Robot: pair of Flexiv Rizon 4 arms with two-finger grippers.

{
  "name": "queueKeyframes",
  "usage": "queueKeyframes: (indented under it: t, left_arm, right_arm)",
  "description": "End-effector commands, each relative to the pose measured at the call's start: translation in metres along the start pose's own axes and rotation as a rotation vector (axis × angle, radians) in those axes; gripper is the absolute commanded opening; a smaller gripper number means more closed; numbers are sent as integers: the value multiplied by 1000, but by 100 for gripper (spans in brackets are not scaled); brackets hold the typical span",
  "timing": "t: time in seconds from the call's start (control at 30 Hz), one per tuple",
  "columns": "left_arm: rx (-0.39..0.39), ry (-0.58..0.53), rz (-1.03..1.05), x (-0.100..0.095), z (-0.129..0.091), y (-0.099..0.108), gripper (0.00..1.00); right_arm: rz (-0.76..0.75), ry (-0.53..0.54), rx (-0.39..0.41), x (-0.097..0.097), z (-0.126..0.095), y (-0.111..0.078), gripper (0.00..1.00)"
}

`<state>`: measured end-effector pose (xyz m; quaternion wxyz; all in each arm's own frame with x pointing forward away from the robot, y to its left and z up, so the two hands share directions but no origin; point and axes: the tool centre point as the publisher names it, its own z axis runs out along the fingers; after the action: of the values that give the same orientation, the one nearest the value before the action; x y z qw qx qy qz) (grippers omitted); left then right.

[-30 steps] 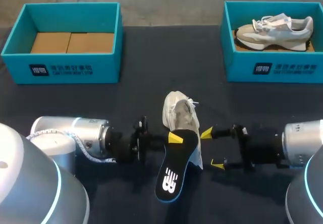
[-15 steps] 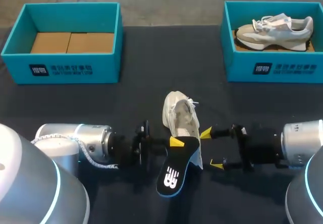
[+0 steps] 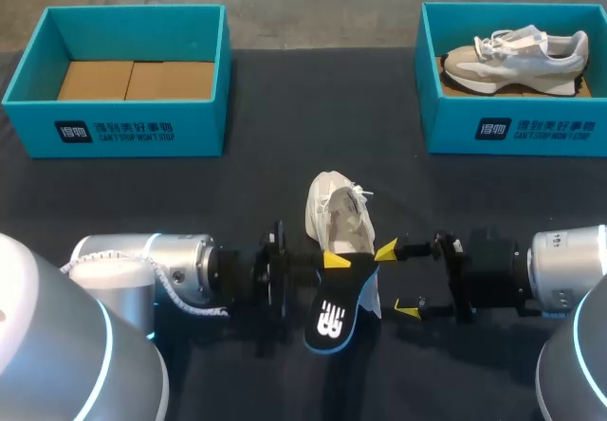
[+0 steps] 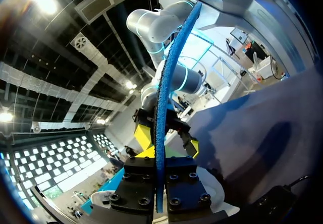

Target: Take the shoe out of the shoebox, open the shoe tongue, remove and reinsert the insole, then place the shoe into the shoebox

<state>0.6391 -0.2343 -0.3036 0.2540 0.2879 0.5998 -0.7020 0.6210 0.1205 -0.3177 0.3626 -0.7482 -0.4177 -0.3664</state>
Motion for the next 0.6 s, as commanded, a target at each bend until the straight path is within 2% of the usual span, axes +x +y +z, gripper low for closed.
queueKeyframes:
  t: [0.03, 0.33, 0.6]
  left_arm:
    - [-15, 8, -5, -5, 1, -5, 0]
    - [-34, -7, -82, -5, -4, 8, 0]
    - [-25, -14, -105, -8, -4, 6, 0]
  right_arm:
    - [1, -7, -2, 2, 1, -1, 100]
    - [1, -7, -2, 2, 1, -1, 100]
    - [1, -7, -2, 2, 1, -1, 100]
